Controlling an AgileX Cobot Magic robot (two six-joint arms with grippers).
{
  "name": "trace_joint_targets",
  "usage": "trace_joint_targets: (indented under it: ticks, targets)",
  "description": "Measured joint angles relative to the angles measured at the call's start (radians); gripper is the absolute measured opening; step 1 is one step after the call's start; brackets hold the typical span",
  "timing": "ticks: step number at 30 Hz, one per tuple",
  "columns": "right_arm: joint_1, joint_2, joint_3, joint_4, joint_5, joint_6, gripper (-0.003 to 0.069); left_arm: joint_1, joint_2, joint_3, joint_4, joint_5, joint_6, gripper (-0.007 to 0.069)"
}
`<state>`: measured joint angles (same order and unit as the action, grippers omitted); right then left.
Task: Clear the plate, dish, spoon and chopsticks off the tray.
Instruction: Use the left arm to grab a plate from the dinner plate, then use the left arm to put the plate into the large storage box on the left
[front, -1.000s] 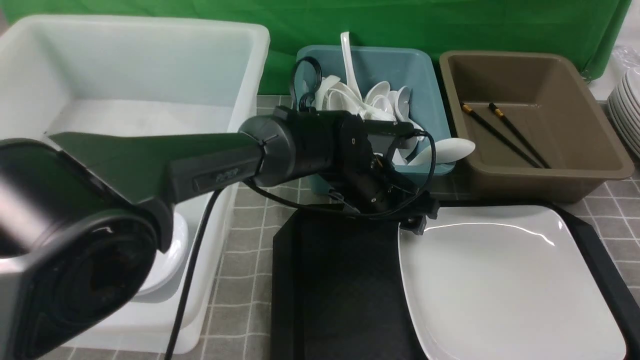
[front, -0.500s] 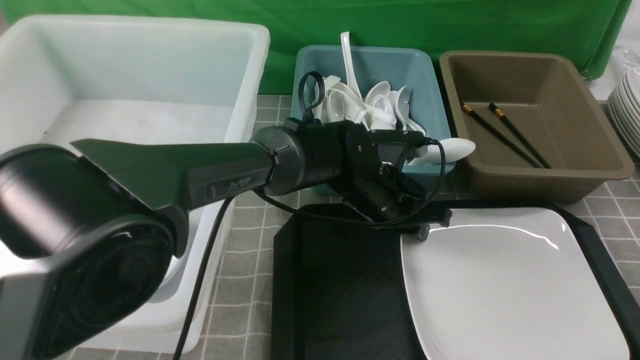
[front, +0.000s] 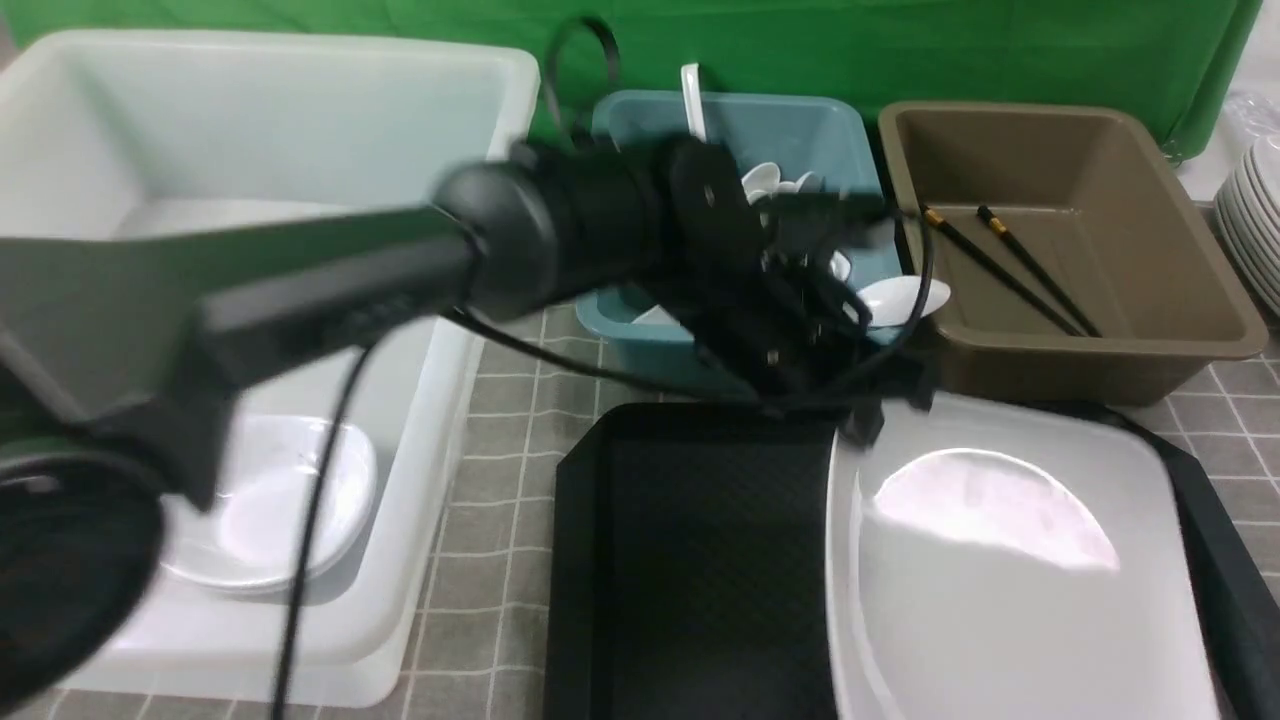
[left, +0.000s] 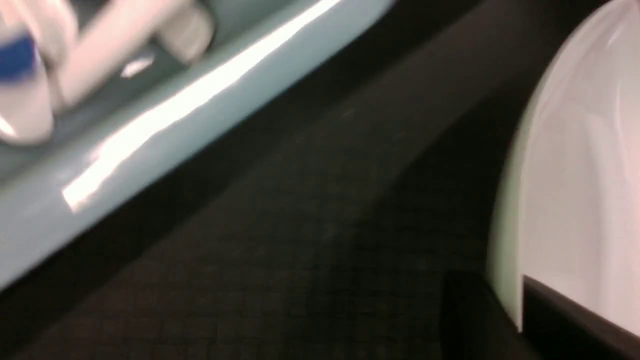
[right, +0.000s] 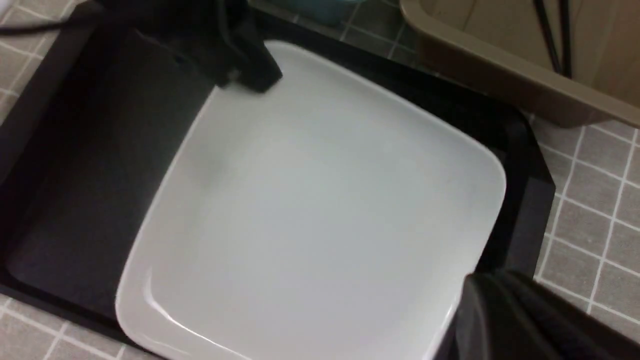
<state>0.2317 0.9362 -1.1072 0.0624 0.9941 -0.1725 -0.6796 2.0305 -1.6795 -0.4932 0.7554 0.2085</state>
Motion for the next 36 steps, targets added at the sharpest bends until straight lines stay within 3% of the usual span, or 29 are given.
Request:
trace_joint_targets:
  ticks: [8,15,19,23,25,26,29,34,36]
  targets:
    - [0.000,0.000,-0.137,0.133,0.002,-0.034,0.0041,0.003,-0.233,0.001,0.127,0.059,0.006,0.0021]
    - [0.000,0.050,-0.241,0.320,0.014,-0.144,0.0036,0.105,-0.390,-0.034,0.103,0.089,-0.015,0.0021]
    - [0.020,0.148,-0.350,0.420,0.049,-0.204,0.0029,0.274,-0.456,-0.082,0.079,0.111,-0.027,0.0021]
    - [0.124,0.263,-0.490,0.429,0.060,-0.208,0.0028,0.516,-0.497,-0.088,-0.033,0.151,-0.009,0.0022]
    - [0.201,0.331,-0.568,0.395,0.060,-0.184,0.0028,0.671,-0.502,-0.076,-0.131,0.174,0.039,0.0022]
    - [0.224,0.352,-0.590,0.377,0.060,-0.174,0.0028,0.699,-0.502,-0.071,-0.164,0.176,0.051,0.0022]
    - [0.347,0.479,-0.710,0.243,0.044,-0.094,0.0028,0.907,-0.504,0.016,-0.364,0.156,0.147,0.0022]
    - [0.460,0.678,-0.886,0.117,0.037,-0.024,0.0028,1.102,-0.504,0.247,-0.542,-0.013,0.265,0.0022]
    - [0.478,0.718,-0.934,0.109,0.035,-0.022,0.0028,1.115,-0.504,0.288,-0.567,-0.059,0.287,0.0022]
